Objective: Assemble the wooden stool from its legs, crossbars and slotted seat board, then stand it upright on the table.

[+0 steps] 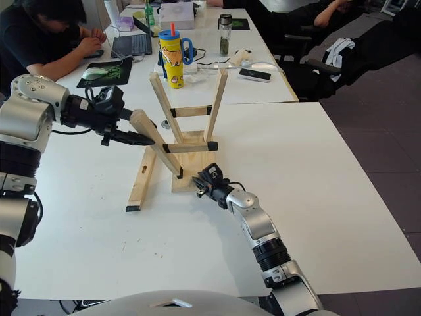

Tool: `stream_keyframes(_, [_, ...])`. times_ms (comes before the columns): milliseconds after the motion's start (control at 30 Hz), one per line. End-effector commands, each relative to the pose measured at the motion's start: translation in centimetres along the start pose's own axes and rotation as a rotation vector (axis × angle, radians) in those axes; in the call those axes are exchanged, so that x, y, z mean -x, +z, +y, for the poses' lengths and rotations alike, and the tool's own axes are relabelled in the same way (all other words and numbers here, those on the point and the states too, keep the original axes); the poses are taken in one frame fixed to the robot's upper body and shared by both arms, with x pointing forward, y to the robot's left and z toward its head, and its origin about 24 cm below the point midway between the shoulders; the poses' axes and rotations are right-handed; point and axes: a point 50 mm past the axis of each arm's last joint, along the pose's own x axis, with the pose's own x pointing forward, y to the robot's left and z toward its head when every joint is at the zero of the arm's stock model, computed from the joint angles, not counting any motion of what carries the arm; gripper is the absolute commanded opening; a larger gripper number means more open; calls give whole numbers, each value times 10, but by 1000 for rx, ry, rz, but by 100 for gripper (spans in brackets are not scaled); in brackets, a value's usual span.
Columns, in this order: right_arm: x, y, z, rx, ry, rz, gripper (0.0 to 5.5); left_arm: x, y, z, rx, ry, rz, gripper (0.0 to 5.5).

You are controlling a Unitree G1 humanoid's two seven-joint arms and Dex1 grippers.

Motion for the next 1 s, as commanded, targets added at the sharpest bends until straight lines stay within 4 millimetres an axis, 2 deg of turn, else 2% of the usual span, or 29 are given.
stream_keyframes(33, [8, -57, 9, -84, 5, 252, 115, -2, -8, 2, 70, -11, 26, 206])
stream_keyframes(267, [8, -57, 9, -79, 0, 250, 115, 10, 11, 15, 39, 87, -66, 206])
stream_keyframes(433, [8, -58, 9, -77, 1, 252, 115, 20, 19, 15, 15, 106, -74, 206])
stream_keyframes(567, [9, -59, 9, -79, -1, 255, 115, 20, 23, 11, 7, 66, -62, 206])
stream_keyframes(767, [8, -59, 10, -78, 1, 254, 115, 13, 17, 4, 27, 21, -37, 206])
stream_keyframes(1000, [7, -60, 12, -77, 6, 254, 115, 11, -3, 4, 70, 23, 13, 206])
